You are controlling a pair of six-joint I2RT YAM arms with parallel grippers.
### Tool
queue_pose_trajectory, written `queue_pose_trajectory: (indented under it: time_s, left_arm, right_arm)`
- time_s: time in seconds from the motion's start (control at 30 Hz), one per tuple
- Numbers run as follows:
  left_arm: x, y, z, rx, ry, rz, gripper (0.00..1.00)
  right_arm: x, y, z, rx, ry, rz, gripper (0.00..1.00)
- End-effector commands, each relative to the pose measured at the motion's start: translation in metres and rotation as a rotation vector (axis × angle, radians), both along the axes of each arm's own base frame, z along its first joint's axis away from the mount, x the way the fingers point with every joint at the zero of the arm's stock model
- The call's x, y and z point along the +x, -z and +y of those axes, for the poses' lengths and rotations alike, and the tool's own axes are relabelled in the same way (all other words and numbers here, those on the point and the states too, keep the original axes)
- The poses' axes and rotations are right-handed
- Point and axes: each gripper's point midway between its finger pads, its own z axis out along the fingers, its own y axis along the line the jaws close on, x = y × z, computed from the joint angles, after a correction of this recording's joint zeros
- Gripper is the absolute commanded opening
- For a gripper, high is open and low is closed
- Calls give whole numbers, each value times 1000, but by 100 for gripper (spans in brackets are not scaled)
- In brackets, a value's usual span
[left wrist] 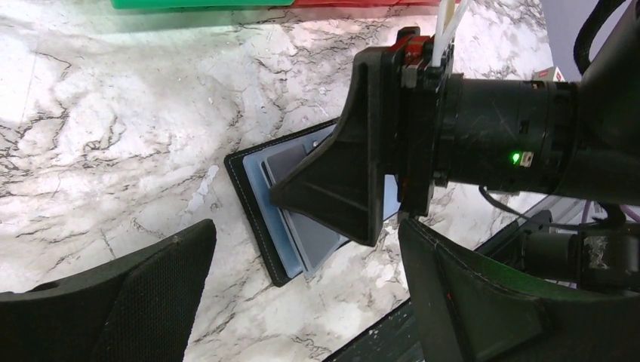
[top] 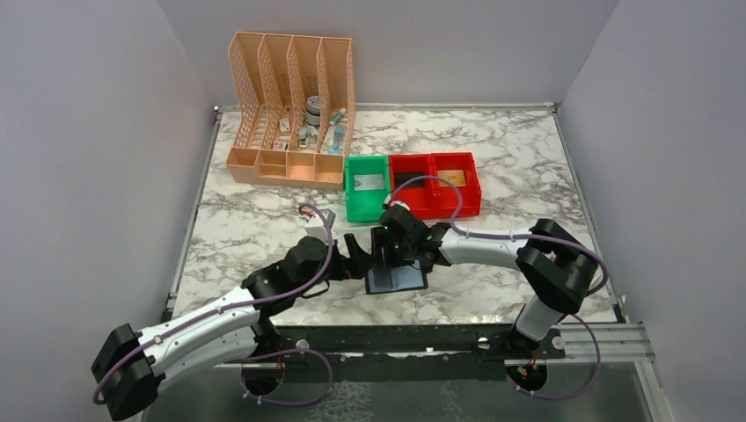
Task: Take the credit cards out of the card holder
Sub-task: Remove the credit card from the card holder.
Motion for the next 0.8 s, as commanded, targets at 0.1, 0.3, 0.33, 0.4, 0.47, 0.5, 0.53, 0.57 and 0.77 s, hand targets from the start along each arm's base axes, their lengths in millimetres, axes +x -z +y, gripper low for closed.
queue_pose_trajectory:
  time_s: [0.1, 0.3, 0.33, 0.4, 0.47, 0.5, 0.53, 0.57, 0.77]
  left_arm:
    - [-2, 2, -5, -12, 42, -18, 93]
    - [-7, 9, -15, -20, 95, 8, 91]
    - [-7, 9, -16, -18, 98, 8, 91]
    - [-8, 10, -16, -16, 103, 7, 91]
    - [-9, 9, -17, -21, 110, 6, 91]
    - [-9, 10, -18, -25, 116, 8, 91]
    - [-11, 11, -19, -26, 126, 11, 91]
    - [-12, 12, -20, -28, 135, 15, 90]
    - [-19, 20, -30, -41, 190, 49, 86]
  right_arm:
    - [-28, 51, -14, 64, -29, 193, 55]
    - [-31, 53, -14, 90, -31, 222, 56]
    - [-31, 53, -15, 92, -31, 224, 56]
    - [-31, 54, -15, 93, -28, 226, 56]
    - [-31, 54, -16, 92, -27, 227, 56]
    - [-30, 54, -16, 94, -26, 227, 56]
    - [-31, 54, -16, 95, -28, 228, 56]
    - [-30, 54, -16, 98, -27, 230, 56]
    - [-30, 54, -18, 98, -19, 230, 56]
